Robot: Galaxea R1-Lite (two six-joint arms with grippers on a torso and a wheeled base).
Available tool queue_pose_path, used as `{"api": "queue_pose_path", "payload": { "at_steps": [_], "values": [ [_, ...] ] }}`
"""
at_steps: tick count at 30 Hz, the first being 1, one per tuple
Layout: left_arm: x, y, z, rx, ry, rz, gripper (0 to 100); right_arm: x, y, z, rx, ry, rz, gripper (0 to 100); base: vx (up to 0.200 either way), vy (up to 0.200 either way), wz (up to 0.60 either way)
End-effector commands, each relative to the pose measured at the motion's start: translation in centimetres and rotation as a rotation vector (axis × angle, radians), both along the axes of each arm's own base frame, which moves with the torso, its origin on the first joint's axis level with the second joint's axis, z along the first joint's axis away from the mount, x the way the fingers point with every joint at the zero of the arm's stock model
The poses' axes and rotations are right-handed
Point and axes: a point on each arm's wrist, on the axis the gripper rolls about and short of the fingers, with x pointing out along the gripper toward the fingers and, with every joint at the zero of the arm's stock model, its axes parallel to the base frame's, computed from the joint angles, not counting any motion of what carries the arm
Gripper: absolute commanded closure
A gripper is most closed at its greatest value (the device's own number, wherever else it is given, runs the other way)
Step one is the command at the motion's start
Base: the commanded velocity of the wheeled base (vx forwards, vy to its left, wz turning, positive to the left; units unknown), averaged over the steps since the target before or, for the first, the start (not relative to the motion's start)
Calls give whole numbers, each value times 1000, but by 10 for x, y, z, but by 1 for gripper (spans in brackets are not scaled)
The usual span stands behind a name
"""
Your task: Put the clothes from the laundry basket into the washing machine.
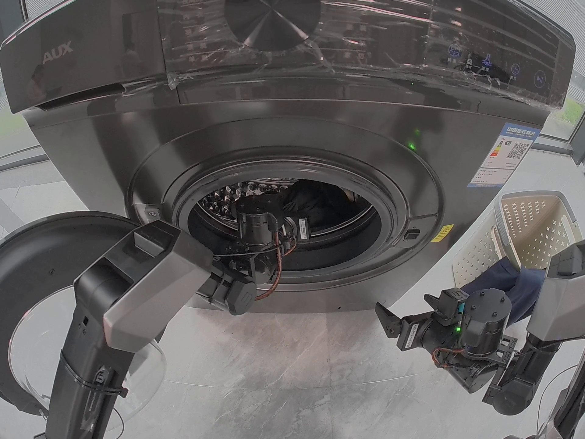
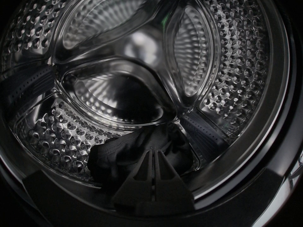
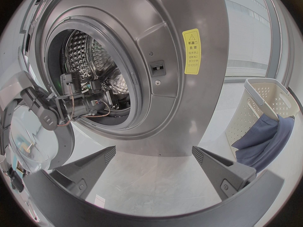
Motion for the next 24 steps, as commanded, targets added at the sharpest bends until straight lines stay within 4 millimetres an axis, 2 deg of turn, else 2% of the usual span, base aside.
{"api": "queue_pose_path", "payload": {
  "at_steps": [1,6,10,11,14,19,24],
  "values": [
    [17,-2,-33,5,12,20,100,0,0,0,0,1,3,0,0,0,0],
    [17,-6,-19,-43,-60,24,100,0,1,-3,-3,8,6,0,0,0,0],
    [21,-7,-16,-57,-83,29,100,-1,4,-4,-4,13,16,0,0,0,0],
    [23,-7,-16,-60,-88,30,0,-1,4,-5,-6,14,16,0,0,0,0],
    [24,-7,-17,-75,-99,37,0,-2,4,-4,-4,13,17,0,0,0,0],
    [14,-7,-12,-67,-61,32,0,-1,4,-5,-5,15,17,0,0,0,0],
    [3,-4,-32,21,74,22,0,-2,6,-5,-4,15,25,0,0,0,0]
  ]
}}
